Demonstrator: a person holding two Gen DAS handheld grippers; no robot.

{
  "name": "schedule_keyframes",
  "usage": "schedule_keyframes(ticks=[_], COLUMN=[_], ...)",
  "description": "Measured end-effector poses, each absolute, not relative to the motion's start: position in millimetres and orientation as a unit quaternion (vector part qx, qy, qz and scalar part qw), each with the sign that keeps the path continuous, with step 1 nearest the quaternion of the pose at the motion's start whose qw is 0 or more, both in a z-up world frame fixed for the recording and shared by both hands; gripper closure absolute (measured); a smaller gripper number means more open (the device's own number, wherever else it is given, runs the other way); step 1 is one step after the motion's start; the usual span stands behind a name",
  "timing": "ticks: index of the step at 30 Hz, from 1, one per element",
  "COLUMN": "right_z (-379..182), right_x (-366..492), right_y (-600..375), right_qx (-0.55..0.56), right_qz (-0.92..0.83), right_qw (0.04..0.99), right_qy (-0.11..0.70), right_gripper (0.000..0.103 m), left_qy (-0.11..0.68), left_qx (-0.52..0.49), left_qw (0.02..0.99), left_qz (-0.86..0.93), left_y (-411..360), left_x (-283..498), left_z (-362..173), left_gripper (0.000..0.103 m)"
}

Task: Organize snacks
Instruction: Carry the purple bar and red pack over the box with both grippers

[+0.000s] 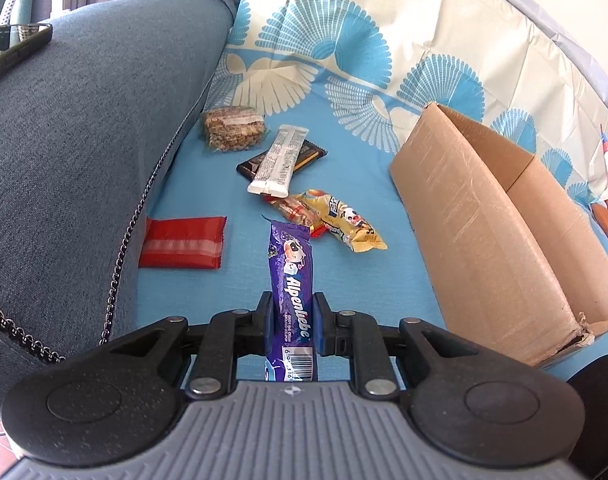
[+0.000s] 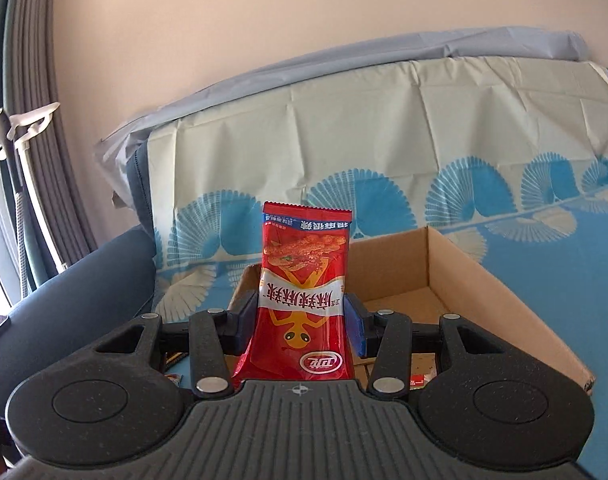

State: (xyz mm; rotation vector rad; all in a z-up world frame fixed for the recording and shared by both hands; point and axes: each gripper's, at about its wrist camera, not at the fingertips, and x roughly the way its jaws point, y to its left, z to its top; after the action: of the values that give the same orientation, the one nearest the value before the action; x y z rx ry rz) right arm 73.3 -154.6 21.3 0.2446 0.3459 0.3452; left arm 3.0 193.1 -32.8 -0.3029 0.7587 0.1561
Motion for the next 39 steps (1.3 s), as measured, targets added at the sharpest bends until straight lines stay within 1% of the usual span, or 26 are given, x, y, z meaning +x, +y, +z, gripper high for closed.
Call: schedule_keyframes(ticks=[10,18,27,32,39], right_z=[18,16,16,16,16], right_x=[73,74,72,71,73], right_y=[-158,-167,-168,-171,-176], right_qx=[0.128,0.142,0.149,0.156,0.166], right_qz=[0.185,0.183,0.179,0.167,0.137], right_qw=[0.960,0.959,0.960,0.962,0.966], right_qy=[0.164,0.161,0.155,0.151,0.143], right_gripper=[0.055,0.055,0.055,0.055,0.055], left_qy=[0.357,0.330,0.318,0.303,0.275], left_qx=[-0.127,-0.160,-0.175,-0.162,-0.144], left_qw=[0.922,0.930,0.932,0.939,0.949], left_qz=[0.076,0.044,-0.003,-0.027,-0.054], left_y=[183,173,141,117,87], left_x=[1,-5,-1,8,21], left_z=[-26,-17,-7,10,47], left_gripper=[0.082,0.082,0.082,0.082,0.083])
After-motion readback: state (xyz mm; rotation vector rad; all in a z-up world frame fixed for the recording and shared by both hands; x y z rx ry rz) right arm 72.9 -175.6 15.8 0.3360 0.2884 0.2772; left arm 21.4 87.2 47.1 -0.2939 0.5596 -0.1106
